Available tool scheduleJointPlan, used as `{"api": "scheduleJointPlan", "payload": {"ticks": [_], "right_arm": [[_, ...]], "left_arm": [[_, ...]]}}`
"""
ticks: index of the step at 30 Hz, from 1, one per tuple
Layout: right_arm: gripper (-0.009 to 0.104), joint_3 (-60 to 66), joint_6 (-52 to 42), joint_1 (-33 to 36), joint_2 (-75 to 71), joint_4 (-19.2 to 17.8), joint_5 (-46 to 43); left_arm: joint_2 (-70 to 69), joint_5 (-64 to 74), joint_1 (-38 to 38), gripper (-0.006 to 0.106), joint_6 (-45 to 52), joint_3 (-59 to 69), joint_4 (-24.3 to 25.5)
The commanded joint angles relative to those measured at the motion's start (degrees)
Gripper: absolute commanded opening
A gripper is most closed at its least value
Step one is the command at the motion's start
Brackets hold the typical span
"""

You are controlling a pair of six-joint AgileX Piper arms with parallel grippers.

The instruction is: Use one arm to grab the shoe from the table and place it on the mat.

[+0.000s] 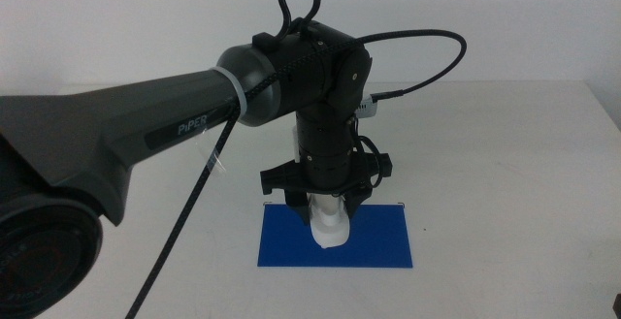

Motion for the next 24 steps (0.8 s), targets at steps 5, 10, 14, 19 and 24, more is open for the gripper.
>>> {"api": "scheduleJointPlan", "payload": {"ticks": [5,10,14,19,24], "right_arm": [[0.078,0.29,-0.59,0.17,0.21,-0.62,-4.18],[0.078,0.29,-0.59,0.17,0.21,-0.62,-4.18],[0.078,0.29,-0.59,0.17,0.21,-0.62,-4.18],[0.078,0.29,-0.59,0.17,0.21,-0.62,-4.18],[0.078,0.29,-0.59,0.17,0.21,-0.62,-4.18]], "left_arm": [[-3.39,-0.63,-0.31,0.001,-1.01,-1.96,-0.09],[-3.47,1.92,-0.31,0.001,-1.01,-2.09,-0.11],[-3.47,1.92,-0.31,0.001,-1.01,-2.09,4.2],[-3.47,1.92,-0.31,0.001,-1.01,-2.09,9.08],[-3.47,1.89,-0.31,0.001,-1.01,-2.09,11.37]]}}
